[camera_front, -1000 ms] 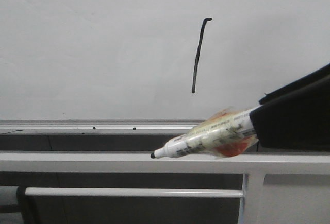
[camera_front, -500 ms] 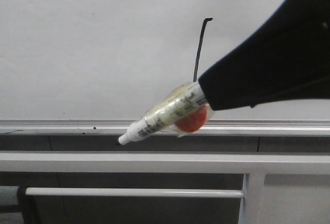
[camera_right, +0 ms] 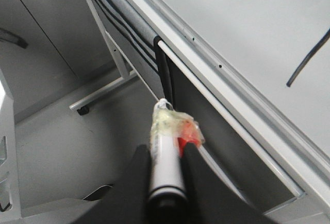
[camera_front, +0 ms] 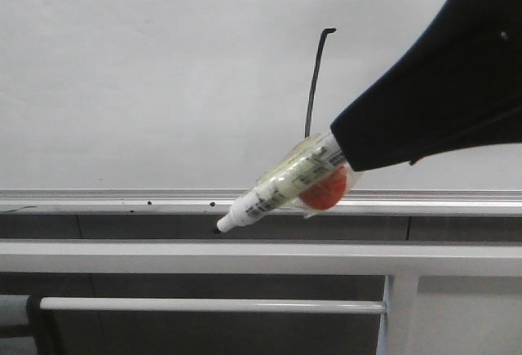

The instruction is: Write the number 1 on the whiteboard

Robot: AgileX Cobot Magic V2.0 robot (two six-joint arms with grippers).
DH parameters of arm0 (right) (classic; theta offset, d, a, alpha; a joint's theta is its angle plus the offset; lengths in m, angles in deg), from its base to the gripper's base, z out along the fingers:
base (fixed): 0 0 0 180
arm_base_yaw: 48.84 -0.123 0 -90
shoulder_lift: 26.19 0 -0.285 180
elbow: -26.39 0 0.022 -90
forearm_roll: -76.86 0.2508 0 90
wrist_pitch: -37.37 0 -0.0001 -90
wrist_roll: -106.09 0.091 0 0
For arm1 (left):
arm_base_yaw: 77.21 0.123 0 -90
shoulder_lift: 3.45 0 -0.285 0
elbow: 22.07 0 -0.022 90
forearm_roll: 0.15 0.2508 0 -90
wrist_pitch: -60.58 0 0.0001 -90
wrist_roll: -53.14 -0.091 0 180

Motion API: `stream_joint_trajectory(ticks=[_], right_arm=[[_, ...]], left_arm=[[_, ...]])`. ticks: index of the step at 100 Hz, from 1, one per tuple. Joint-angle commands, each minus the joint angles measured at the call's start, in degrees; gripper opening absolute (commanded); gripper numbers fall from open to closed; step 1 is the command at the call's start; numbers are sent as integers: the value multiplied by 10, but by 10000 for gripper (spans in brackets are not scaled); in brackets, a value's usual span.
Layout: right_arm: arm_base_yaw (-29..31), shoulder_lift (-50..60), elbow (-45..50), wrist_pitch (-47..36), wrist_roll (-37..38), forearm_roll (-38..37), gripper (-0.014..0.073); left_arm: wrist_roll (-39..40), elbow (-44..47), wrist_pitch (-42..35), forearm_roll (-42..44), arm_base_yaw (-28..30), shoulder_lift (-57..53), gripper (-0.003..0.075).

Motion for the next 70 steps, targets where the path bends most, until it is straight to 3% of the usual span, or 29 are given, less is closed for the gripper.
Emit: stream_joint_trajectory(ticks=[1, 70], right_arm=[[4, 4, -21, -20, 0, 12, -63], [4, -47, -102, 23, 0, 53, -63]], left_arm=[[0, -17, -62, 16, -3, 17, 337], [0, -22, -152, 108, -3, 111, 337]])
